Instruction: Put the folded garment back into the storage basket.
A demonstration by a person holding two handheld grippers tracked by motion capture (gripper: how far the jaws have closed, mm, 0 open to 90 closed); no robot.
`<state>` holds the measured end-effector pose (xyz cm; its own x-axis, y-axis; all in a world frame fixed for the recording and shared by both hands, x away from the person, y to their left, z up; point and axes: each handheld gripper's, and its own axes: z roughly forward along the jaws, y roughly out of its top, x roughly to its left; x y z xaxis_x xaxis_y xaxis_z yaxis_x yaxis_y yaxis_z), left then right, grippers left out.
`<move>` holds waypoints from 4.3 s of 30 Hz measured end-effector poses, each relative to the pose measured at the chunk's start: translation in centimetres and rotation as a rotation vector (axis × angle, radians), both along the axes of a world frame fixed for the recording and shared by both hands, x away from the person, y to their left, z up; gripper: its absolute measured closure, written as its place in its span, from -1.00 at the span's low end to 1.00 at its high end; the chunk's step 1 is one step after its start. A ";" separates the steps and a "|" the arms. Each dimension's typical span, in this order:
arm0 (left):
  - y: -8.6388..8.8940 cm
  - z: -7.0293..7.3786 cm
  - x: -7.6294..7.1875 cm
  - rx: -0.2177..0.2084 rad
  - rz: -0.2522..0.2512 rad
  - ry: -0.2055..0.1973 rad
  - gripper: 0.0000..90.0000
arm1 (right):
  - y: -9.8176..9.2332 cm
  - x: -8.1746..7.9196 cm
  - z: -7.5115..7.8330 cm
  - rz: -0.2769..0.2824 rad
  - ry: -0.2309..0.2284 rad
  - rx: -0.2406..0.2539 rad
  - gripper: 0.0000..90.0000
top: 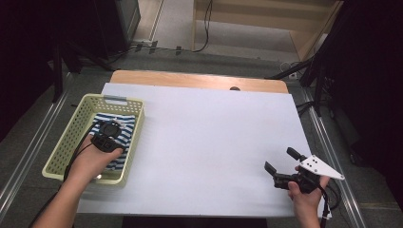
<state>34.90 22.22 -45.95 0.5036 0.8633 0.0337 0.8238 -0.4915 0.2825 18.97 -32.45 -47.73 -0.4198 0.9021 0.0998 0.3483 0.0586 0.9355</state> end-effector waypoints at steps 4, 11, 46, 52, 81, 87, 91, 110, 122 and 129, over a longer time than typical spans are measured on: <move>0.0 -0.2 0.0 0.014 0.005 0.014 0.68 | -0.1 0.0 -0.1 -0.005 -0.001 0.000 -1.00; 0.2 -0.2 0.2 0.017 0.007 0.005 0.93 | -0.2 -0.2 0.0 -0.007 -0.009 -0.004 -1.00; 1.0 2.4 -0.3 -0.159 -0.010 -0.047 0.50 | -0.8 -0.4 0.0 -0.031 -0.009 0.009 -1.00; 3.3 3.5 -0.6 -0.217 0.041 -0.137 0.60 | -0.6 -0.4 0.1 -0.027 -0.020 0.000 -1.00; 9.3 6.0 -2.9 -0.347 0.197 -0.288 -0.20 | -1.3 -0.6 0.4 -0.048 -0.029 0.005 -1.00; 9.8 4.7 -2.5 -0.228 0.221 -0.157 0.24 | -1.2 -0.5 0.4 -0.045 -0.032 -0.001 -1.00; 9.9 3.9 -2.3 -0.160 0.220 -0.094 0.46 | -1.2 -0.5 0.4 -0.045 -0.032 0.000 -1.00; 10.1 2.8 -1.5 -0.077 0.181 0.004 1.00 | -1.1 -0.5 0.3 -0.047 -0.026 0.006 -1.00; 10.0 2.6 -1.0 -0.030 0.182 -0.024 1.00 | -1.2 -0.6 0.3 -0.050 -0.028 0.008 -1.00; 9.9 4.0 -2.3 -0.118 0.183 -0.139 0.39 | -1.6 -0.6 0.4 -0.058 -0.028 0.009 -1.00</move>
<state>32.55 32.07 -41.95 0.3362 0.9417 -0.0148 0.8453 -0.2948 0.4455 18.41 -34.10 -47.37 -0.3694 0.9242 0.0967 0.3244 0.0308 0.9454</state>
